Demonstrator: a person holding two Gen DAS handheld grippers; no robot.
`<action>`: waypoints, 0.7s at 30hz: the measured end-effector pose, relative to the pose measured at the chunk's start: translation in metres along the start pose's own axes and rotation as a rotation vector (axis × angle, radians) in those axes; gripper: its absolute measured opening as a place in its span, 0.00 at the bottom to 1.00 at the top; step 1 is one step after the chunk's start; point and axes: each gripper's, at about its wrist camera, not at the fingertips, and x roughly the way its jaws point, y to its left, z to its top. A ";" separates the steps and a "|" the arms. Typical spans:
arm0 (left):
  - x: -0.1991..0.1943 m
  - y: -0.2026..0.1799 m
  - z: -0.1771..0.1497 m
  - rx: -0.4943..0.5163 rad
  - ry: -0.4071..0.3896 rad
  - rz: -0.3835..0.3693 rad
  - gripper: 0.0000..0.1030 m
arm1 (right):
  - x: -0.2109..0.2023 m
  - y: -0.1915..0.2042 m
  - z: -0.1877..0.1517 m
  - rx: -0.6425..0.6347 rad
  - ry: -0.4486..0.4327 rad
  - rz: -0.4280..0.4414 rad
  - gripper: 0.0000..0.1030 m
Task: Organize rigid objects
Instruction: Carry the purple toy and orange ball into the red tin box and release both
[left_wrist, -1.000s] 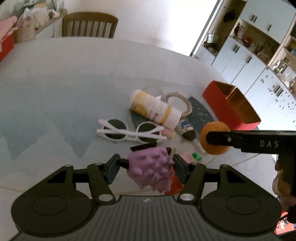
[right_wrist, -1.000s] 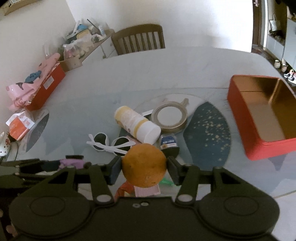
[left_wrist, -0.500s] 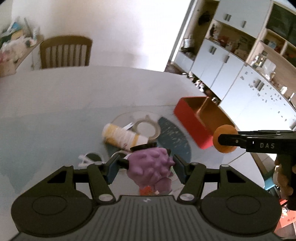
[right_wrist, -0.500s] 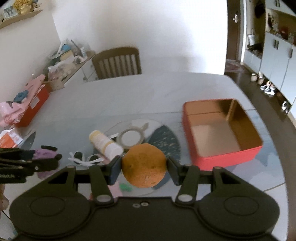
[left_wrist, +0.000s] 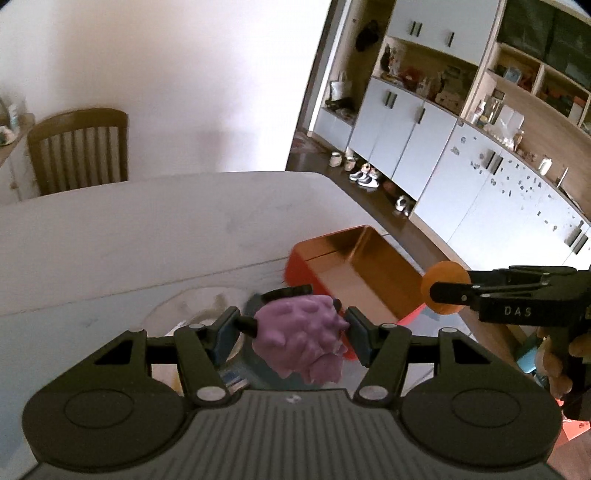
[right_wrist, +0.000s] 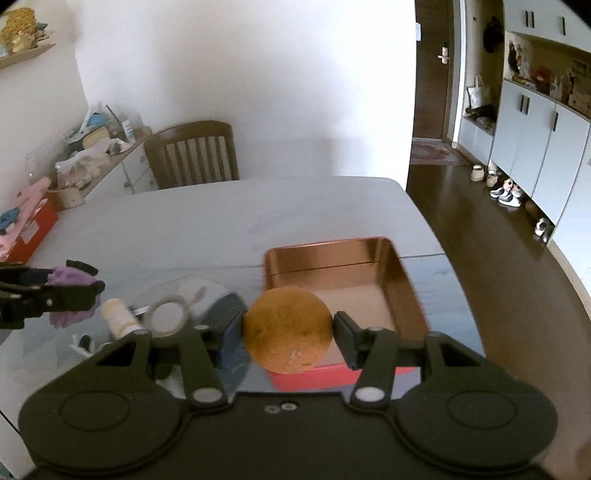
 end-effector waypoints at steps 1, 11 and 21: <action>0.010 -0.008 0.006 0.004 0.006 0.001 0.60 | 0.004 -0.007 0.002 -0.005 0.005 -0.001 0.51; 0.099 -0.063 0.054 0.021 0.036 0.004 0.60 | 0.045 -0.062 0.025 -0.072 0.041 0.046 0.51; 0.193 -0.079 0.083 0.007 0.106 0.047 0.60 | 0.091 -0.066 0.019 -0.216 0.143 0.121 0.51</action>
